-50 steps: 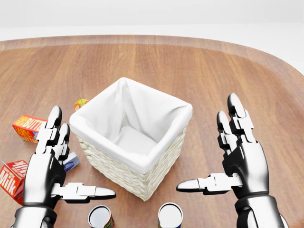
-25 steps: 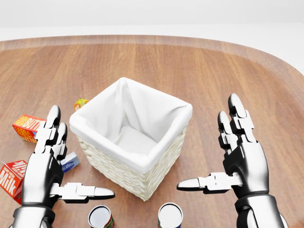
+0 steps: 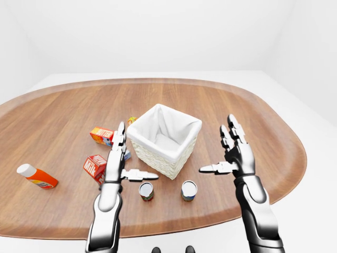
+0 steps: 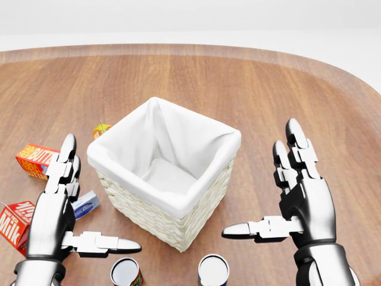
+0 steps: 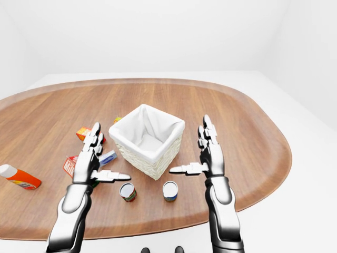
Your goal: Pick up the tomato sauce, and put it in the basket.
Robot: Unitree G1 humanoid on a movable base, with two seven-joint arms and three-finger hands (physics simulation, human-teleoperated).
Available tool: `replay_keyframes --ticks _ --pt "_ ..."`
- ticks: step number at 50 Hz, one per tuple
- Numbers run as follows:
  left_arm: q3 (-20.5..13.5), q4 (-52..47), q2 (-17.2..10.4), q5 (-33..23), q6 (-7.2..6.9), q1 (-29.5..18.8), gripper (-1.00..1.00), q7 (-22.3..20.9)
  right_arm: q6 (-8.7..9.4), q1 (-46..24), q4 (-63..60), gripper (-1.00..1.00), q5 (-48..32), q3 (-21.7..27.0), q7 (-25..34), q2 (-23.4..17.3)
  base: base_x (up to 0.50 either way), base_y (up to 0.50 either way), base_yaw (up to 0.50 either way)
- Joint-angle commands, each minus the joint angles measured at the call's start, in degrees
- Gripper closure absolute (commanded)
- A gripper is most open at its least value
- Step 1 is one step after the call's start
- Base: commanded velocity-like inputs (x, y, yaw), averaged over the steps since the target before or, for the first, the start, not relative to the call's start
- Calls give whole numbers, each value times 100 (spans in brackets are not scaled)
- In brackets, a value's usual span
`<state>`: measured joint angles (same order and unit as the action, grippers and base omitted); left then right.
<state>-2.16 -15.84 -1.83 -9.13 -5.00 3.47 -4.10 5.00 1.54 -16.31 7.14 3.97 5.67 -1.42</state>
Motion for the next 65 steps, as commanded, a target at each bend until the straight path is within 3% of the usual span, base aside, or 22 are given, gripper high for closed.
replay_keyframes --ticks 1,16,33,65 --pt "-8 -162 -30 -224 0 24 -100 -90 0 -19 -25 -100 11 19 -12 -8 0 0 0" --pt "3 -91 -41 -641 0 45 -100 -108 0 -34 -13 -100 11 23 -14 -12 0 0 0" --pt "-15 15 -71 -976 158 50 -100 -48 0 -19 -24 -100 0 10 -16 -5 0 0 0" --pt "231 325 -39 -1647 605 298 -100 112 0 -55 100 -100 -9 22 -30 -12 0 0 0"
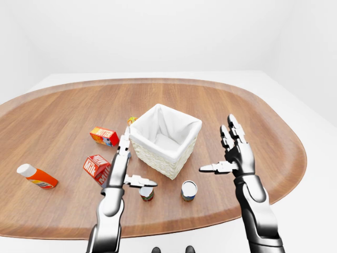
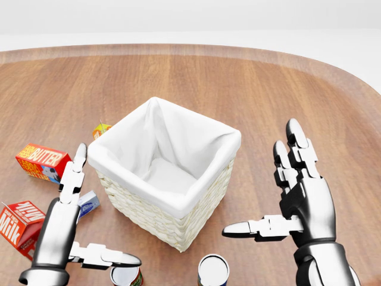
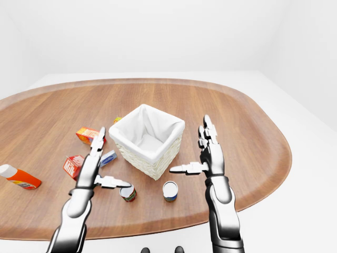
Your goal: Pick up the tomato sauce, and put it in the basket.
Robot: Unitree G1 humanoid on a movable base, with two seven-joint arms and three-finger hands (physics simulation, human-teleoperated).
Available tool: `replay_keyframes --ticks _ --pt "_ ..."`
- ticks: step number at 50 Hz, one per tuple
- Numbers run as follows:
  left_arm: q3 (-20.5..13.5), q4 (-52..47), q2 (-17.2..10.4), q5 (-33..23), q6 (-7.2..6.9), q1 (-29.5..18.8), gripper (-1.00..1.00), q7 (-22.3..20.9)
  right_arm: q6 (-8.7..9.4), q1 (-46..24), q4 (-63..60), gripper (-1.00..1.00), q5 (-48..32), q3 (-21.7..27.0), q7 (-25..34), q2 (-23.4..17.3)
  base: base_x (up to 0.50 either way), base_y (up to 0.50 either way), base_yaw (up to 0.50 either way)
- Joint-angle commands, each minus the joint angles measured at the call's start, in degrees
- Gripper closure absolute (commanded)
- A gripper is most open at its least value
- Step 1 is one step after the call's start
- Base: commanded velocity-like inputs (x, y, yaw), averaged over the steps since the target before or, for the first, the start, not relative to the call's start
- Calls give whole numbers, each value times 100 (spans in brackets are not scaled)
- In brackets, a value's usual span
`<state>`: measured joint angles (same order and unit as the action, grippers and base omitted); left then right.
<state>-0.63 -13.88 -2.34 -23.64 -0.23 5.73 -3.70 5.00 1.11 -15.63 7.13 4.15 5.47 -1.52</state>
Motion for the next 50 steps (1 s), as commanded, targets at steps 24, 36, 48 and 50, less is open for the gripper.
replay_keyframes --ticks 24,36,48,50 --pt "167 494 0 -383 381 135 -100 255 0 -45 118 -100 -8 20 -17 -8 0 0 0" --pt "107 695 -39 -448 523 155 -100 329 0 -57 113 -100 -5 24 -30 -17 0 0 0" --pt "95 820 -48 -530 523 270 -100 392 0 -70 217 -100 -21 20 -31 -12 0 0 0" --pt "95 811 -47 -544 523 294 -100 391 0 -68 215 -100 -22 19 -32 -14 0 0 0"
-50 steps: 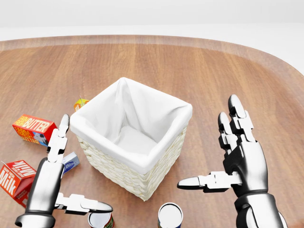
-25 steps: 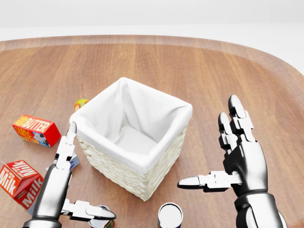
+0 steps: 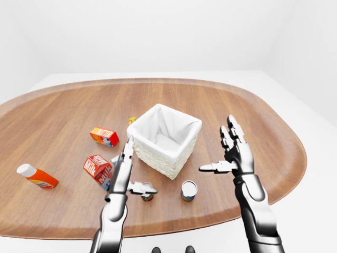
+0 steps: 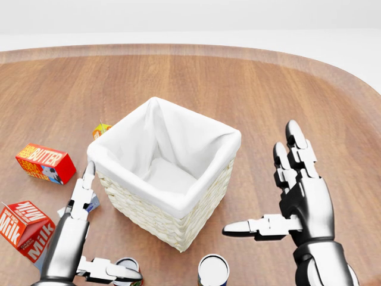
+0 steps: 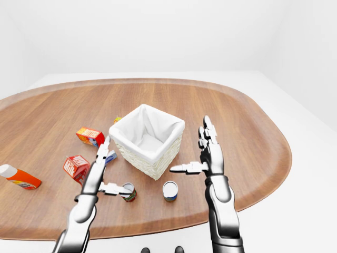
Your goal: Pick up the tomato sauce, and put it in the basket.
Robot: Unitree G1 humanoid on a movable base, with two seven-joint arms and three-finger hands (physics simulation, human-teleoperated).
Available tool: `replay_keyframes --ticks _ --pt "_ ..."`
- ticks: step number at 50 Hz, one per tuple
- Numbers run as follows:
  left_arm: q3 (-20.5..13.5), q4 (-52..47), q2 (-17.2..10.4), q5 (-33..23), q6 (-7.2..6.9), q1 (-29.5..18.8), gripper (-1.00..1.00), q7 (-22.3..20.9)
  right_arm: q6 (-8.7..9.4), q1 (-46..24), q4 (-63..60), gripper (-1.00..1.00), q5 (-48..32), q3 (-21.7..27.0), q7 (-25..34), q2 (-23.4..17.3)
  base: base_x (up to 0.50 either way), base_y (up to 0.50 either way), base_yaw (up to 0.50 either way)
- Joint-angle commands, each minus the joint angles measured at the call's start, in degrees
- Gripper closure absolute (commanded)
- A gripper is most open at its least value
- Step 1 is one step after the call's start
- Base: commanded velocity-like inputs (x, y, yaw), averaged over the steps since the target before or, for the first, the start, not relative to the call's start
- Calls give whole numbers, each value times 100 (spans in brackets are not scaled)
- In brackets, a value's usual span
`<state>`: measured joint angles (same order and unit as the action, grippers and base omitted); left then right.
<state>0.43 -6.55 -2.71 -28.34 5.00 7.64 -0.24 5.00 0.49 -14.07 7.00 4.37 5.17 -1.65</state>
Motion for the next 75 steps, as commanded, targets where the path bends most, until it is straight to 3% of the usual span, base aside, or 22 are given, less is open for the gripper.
replay_keyframes --ticks 1,20,75 --pt "-12 83 -10 -76 0 110 -100 48 0 -12 59 -100 -8 0 -4 -3 0 0 0" --pt "-39 310 -23 -174 0 162 -100 139 0 -30 166 -100 -27 -14 -11 -2 0 0 0" --pt "43 1795 -115 -546 0 -330 -100 808 0 -32 275 -100 -48 -27 -11 0 0 0 0"
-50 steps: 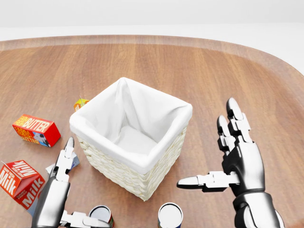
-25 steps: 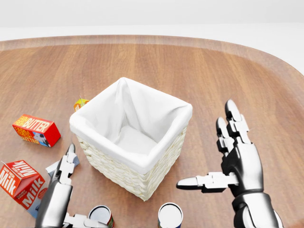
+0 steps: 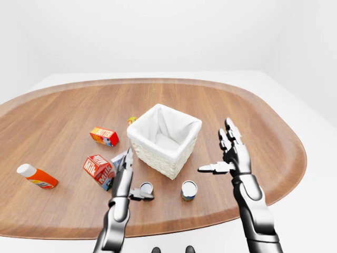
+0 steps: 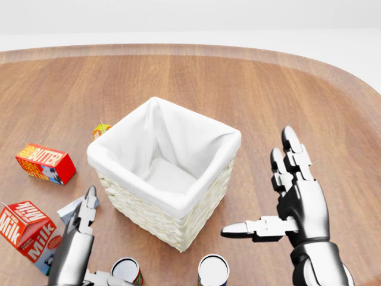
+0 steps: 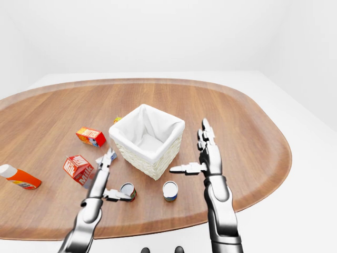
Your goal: Pick up the tomato sauce, and put it in the basket.
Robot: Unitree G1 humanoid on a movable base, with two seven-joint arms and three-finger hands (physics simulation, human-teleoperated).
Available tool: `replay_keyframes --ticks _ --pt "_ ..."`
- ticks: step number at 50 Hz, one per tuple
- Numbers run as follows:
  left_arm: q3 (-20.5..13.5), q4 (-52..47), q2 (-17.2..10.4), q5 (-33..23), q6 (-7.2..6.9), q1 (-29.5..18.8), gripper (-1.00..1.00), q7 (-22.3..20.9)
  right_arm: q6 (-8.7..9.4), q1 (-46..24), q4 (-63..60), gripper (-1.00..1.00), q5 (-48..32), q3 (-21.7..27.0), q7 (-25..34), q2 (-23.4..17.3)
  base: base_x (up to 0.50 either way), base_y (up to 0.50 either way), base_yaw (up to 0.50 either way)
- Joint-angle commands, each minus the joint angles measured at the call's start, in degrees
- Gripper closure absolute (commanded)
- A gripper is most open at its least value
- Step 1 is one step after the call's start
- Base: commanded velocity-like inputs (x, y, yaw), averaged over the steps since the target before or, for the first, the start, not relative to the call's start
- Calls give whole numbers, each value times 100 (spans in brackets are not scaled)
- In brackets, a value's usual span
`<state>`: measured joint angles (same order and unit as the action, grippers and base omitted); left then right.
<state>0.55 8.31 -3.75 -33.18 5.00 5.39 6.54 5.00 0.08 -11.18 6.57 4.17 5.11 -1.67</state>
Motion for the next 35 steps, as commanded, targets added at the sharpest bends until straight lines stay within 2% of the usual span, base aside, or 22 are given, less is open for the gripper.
replay_keyframes --ticks 1,35 --pt "35 290 -9 -65 0 -99 -100 123 0 4 4 -100 -9 -5 -6 2 0 0 0" --pt "108 1071 -48 -284 0 -449 -100 495 0 0 30 -100 -25 -10 -8 3 0 0 0"
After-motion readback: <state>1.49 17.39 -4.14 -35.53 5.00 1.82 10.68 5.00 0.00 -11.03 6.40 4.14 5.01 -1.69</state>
